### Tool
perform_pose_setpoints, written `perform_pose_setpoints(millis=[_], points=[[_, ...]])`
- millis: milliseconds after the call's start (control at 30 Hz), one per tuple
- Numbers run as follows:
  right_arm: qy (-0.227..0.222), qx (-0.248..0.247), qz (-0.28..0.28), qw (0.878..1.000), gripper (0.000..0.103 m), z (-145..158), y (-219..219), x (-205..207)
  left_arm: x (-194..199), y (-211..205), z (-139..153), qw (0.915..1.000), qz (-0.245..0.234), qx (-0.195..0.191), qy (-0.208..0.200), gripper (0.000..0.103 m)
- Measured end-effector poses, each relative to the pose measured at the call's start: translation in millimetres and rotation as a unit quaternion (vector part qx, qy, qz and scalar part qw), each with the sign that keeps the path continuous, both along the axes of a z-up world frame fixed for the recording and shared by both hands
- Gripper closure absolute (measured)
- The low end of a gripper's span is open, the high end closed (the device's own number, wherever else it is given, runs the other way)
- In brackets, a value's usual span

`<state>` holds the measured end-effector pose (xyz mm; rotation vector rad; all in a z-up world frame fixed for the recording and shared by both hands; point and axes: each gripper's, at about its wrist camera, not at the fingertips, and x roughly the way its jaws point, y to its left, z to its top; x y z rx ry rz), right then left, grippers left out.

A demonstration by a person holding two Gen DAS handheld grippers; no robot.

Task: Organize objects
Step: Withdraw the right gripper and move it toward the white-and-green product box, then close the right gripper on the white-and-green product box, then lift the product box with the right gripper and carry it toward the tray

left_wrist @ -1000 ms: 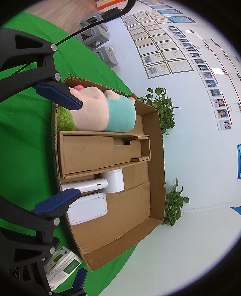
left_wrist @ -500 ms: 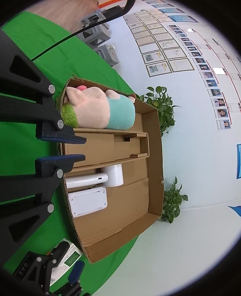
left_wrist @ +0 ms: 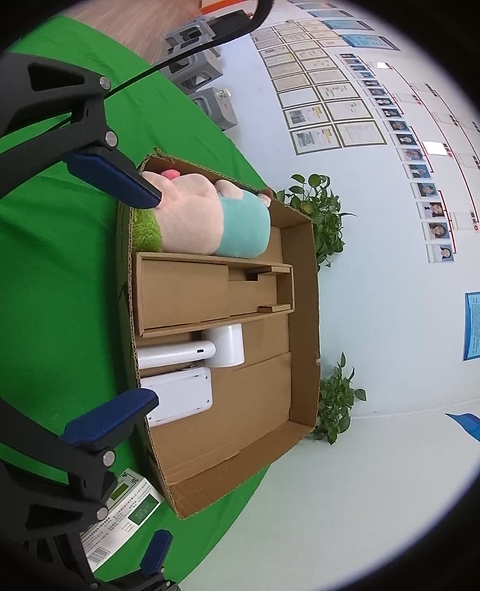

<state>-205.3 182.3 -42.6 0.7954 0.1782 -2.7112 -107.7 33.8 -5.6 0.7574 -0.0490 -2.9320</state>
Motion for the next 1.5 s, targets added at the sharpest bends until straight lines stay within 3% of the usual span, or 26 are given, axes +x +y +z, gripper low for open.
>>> perform_pose_setpoints(millis=[100, 167, 300, 533, 567, 700, 800, 900, 1000, 1033, 1100, 1133, 1167, 1267, 1367, 1500], points=[[-0.023, -0.024, 0.026, 0.999, 0.0, -5, 13, 5, 1, -2, -6, 0.9998, -0.016, 0.0, -0.015, 0.005], [-0.038, -0.032, 0.017, 0.999, 0.0, -13, 30, 11, -2, -5, -17, 0.9973, -0.052, 0.016, -0.05, 0.005], [-0.071, 0.005, -0.027, 0.997, 0.0, -36, 69, 21, -2, -9, -43, 0.9887, -0.089, 0.049, -0.11, 0.005], [-0.123, 0.021, -0.082, 0.989, 0.001, -58, 118, 20, 10, -4, -52, 0.9874, -0.106, 0.045, -0.108, 0.005], [-0.132, 0.019, -0.082, 0.988, 0.003, -60, 119, 18, 12, -7, -50, 0.9877, -0.106, 0.047, -0.105, 0.005], [-0.164, 0.008, -0.068, 0.984, 0.035, -73, 113, 15, 15, -26, -38, 0.9907, -0.088, 0.038, -0.097, 0.005], [-0.162, 0.018, -0.057, 0.985, 0.042, -73, 99, 19, 19, -46, -25, 0.9915, -0.082, 0.023, -0.099, 0.005], [-0.16, 0.005, -0.036, 0.986, 0.042, -69, 83, 29, 21, -55, -11, 0.991, -0.091, 0.011, -0.097, 0.005], [-0.162, -0.011, 0.007, 0.987, 0.04, -64, 59, 39, 19, -53, -7, 0.9857, -0.121, 0.053, -0.105, 0.005], [-0.162, -0.013, 0.022, 0.986, 0.036, -64, 51, 42, 16, -49, -10, 0.9806, -0.139, 0.078, -0.114, 0.005], [-0.156, -0.019, 0.044, 0.987, 0.0, -63, 39, 47, 5, -34, -22, 0.9655, -0.174, 0.13, -0.143, 0.005], [-0.15, -0.02, 0.05, 0.987, 0.001, -61, 34, 50, 1, -27, -28, 0.9578, -0.189, 0.149, -0.157, 0.005], [-0.147, -0.017, 0.055, 0.988, 0.0, -60, 31, 51, -7, -15, -40, 0.9428, -0.215, 0.177, -0.184, 0.005], [-0.137, 0.009, 0.063, 0.989, 0.0, -59, 25, 55, -25, 13, -68, 0.9099, -0.242, 0.231, -0.245, 0.005], [-0.136, 0.021, 0.059, 0.989, 0.0, -59, 27, 55, -36, 39, -85, 0.883, -0.272, 0.269, -0.272, 0.005], [-0.137, 0.031, 0.043, 0.989, 0.001, -61, 38, 62, -46, 54, -97, 0.8616, -0.286, 0.31, -0.282, 0.005]])
